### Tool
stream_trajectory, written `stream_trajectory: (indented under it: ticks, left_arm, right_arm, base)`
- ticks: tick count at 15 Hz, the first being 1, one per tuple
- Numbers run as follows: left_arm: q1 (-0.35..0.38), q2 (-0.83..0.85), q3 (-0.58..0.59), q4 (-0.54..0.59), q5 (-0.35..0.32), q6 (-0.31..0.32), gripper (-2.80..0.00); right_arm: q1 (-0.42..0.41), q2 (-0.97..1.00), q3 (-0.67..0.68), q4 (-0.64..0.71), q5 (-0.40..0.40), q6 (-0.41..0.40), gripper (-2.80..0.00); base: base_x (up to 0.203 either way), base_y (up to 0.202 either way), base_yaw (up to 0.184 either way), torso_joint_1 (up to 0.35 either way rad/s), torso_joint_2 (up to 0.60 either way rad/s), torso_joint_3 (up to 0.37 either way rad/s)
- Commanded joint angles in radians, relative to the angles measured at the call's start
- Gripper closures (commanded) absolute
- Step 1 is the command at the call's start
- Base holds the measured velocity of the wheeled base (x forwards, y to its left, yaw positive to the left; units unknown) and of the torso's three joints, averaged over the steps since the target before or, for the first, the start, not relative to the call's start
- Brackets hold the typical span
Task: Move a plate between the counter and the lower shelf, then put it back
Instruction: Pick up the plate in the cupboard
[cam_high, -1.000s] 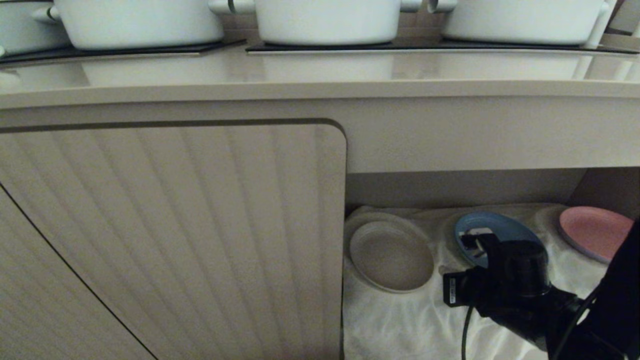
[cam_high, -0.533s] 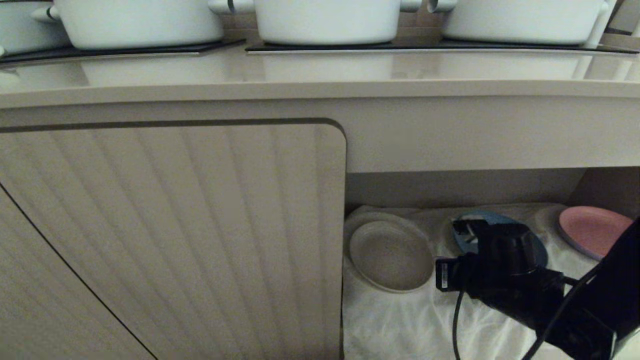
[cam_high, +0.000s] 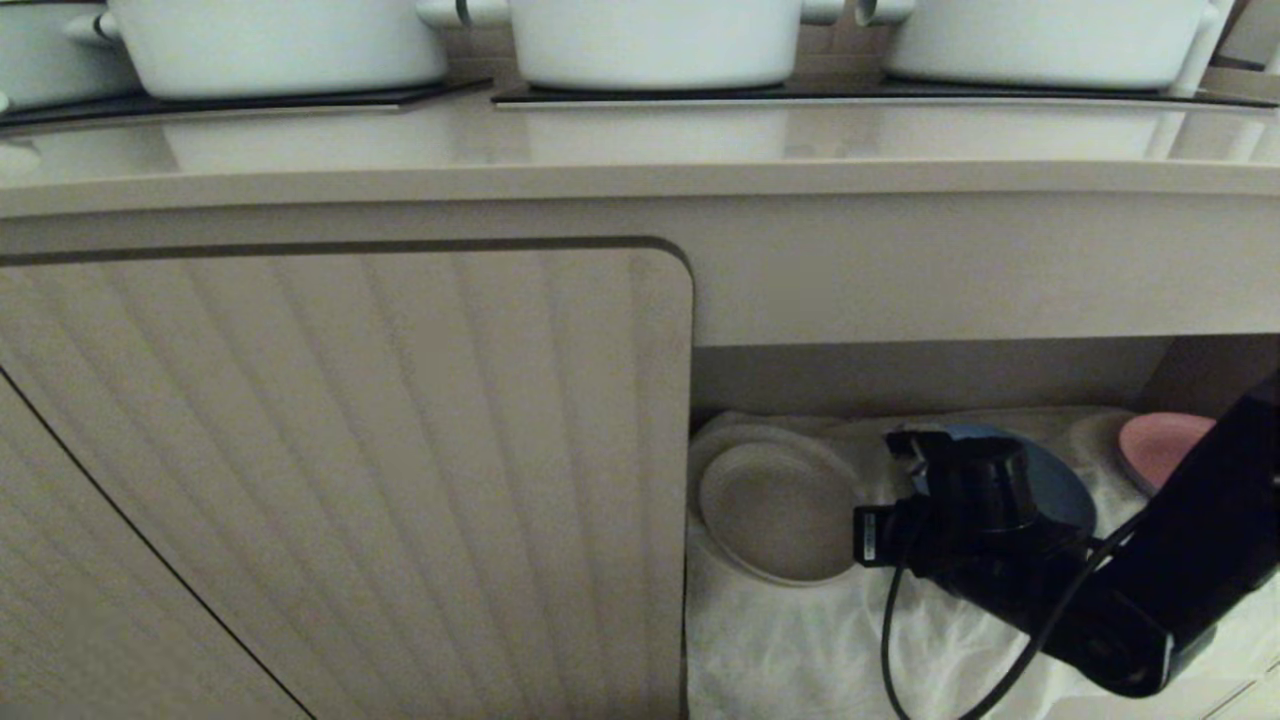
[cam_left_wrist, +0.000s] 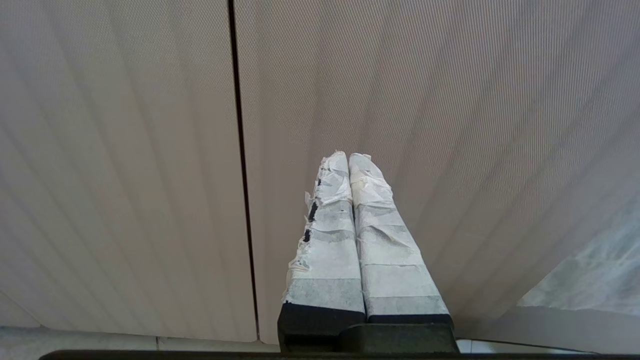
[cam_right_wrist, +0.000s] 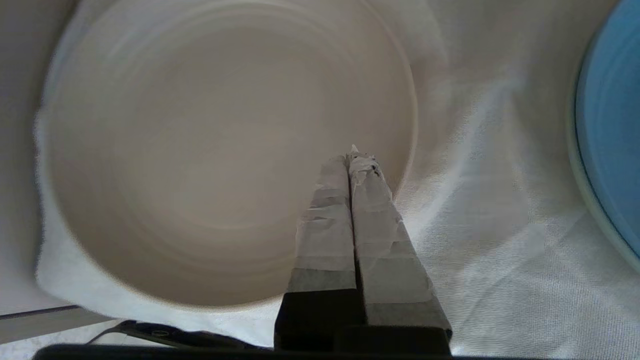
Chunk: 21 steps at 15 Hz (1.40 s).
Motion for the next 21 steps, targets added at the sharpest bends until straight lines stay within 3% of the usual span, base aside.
stream_trajectory:
  ticks: [1, 6, 7, 10, 21]
  left_arm:
    - [0.0, 0.0, -0.001, 0.0, 0.001, -0.001, 0.0]
    - [0.0, 0.0, 0.001, 0.0, 0.001, -0.001, 0.0]
    - [0.0, 0.0, -0.001, 0.0, 0.001, -0.001, 0.0]
    - [0.0, 0.0, -0.001, 0.0, 0.001, -0.001, 0.0]
    - [0.0, 0.0, 0.0, 0.0, 0.001, -0.001, 0.0]
  right_arm:
    - [-0.012, 0.023, 0.006, -0.006, 0.0, 0.001, 0.0]
    - [-0.019, 0.026, 0.023, 0.008, 0.035, 0.002, 0.0]
    - [-0.019, 0.029, 0.023, 0.001, 0.035, 0.005, -2.8]
    - [-0.019, 0.011, 0.013, 0.006, 0.028, 0.062, -2.8]
    - [-0.021, 0.075, -0.034, 0.016, 0.035, 0.067, -2.8]
  base:
    - [0.0, 0.0, 0.0, 0.0, 0.0, 0.0]
    - [0.0, 0.0, 0.0, 0.0, 0.0, 0.0]
    - [0.0, 0.0, 0.0, 0.0, 0.0, 0.0]
    - [0.0, 0.0, 0.0, 0.0, 0.0, 0.0]
    - [0.0, 0.0, 0.0, 0.0, 0.0, 0.0]
